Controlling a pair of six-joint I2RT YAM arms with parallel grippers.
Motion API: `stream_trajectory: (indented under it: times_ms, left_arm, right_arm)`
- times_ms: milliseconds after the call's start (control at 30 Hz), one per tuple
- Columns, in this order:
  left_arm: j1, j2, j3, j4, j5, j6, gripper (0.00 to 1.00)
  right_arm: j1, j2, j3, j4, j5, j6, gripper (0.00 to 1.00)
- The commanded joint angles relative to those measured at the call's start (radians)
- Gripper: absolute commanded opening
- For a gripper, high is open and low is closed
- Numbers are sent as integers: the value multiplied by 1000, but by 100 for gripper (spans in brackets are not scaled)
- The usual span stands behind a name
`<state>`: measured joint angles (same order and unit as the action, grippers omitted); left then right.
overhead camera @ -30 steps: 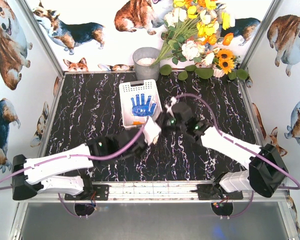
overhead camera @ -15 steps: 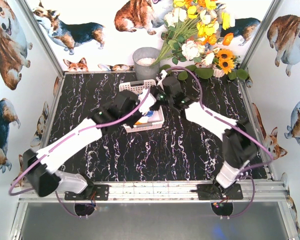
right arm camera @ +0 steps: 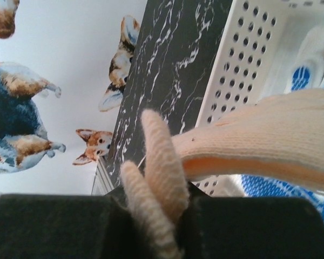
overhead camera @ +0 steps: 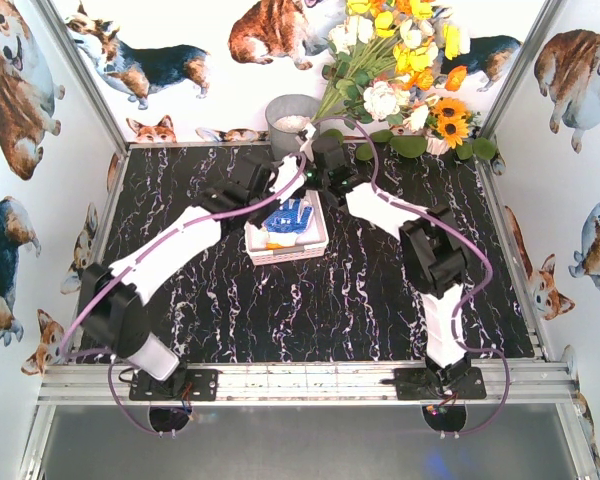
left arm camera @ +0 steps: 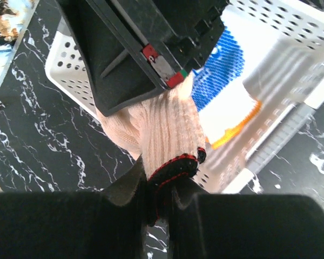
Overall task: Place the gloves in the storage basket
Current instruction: Place the glove in the bin.
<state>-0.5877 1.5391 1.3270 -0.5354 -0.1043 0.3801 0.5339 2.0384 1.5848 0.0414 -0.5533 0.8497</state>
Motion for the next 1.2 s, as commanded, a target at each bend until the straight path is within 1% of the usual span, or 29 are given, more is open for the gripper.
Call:
stream_trajectory:
  times_ms: [0,167,333,533,633,867,1067,1167]
  left_arm:
    - [40,75,91,39,-9,38,0]
    - [67,177,170,54,-14,80,0]
    - [73,275,259,22,-74,121,0]
    - [76,339,301,10,-125,150,0]
    - [75,358,303,-8,-106,141,0]
    - [71,363,264,-28,-71,119,0]
    - [63,349,234,-44,-14,98,0]
    - [52,350,226,-61,-9,95,0]
  right_arm:
    - [-30,71,116,124,-11,-51,0]
    - [-46,177,224,133,-23,-60,0]
    - [-54,287,328,137,-45,-67,0]
    - [-57,398,424,135,-67,-76,0]
    - [-57,438,454,118,-74,-81,0]
    - [-57,437,391,118,-86,-95,0]
    - [-57,380,294,136,-82,-104,0]
    - [-57,348,246,147,-77,-108,0]
